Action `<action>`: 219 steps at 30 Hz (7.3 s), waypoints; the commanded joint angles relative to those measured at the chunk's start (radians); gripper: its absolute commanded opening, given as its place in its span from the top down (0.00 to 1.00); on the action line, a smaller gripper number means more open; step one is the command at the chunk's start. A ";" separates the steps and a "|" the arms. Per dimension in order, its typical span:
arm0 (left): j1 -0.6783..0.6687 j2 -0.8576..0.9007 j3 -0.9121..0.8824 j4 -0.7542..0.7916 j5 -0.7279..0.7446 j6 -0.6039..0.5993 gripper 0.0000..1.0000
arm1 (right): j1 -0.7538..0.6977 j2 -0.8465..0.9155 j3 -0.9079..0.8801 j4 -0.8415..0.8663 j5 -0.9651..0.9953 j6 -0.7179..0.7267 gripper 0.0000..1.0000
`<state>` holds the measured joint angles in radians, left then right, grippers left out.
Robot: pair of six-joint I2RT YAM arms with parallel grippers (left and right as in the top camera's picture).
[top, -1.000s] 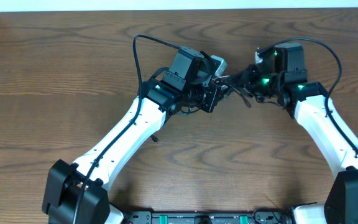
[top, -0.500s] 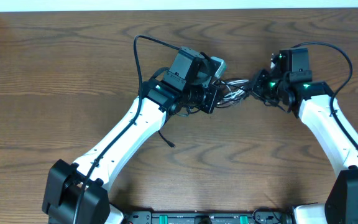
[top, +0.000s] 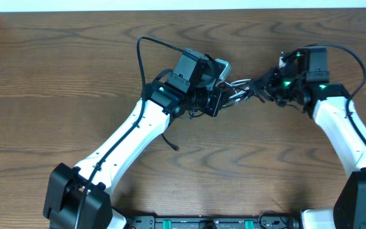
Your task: Untangle cables
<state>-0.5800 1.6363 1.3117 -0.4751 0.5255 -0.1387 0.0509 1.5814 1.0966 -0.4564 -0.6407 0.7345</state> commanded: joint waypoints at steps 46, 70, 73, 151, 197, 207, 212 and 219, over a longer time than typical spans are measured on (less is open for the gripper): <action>-0.004 -0.056 0.014 0.193 0.222 -0.001 0.69 | -0.050 -0.016 0.002 0.131 -0.214 0.171 0.99; -0.006 -0.040 0.014 0.185 0.128 -0.001 0.72 | -0.045 -0.016 0.002 0.261 -0.444 0.276 0.99; -0.006 -0.022 0.014 0.185 0.128 -0.002 0.73 | -0.031 -0.016 0.002 0.266 -0.443 0.275 0.99; -0.006 -0.001 0.014 0.177 0.129 -0.010 0.69 | 0.026 -0.016 0.002 0.221 -0.287 0.170 0.99; -0.006 -0.001 0.014 0.177 0.053 -0.009 0.92 | 0.068 -0.016 0.002 0.206 -0.327 0.165 0.95; -0.006 -0.001 0.014 0.177 0.053 -0.009 0.92 | 0.068 -0.016 0.002 0.206 -0.326 0.139 0.71; -0.006 -0.001 0.014 0.176 0.053 -0.009 0.92 | 0.068 -0.016 0.002 0.205 -0.310 0.097 0.53; -0.006 -0.001 0.014 0.174 0.053 -0.009 0.92 | 0.060 -0.016 0.002 0.190 -0.247 0.064 0.45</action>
<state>-0.5838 1.6291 1.3106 -0.3073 0.5690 -0.1570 0.1108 1.5814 1.0966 -0.2577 -0.9421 0.8387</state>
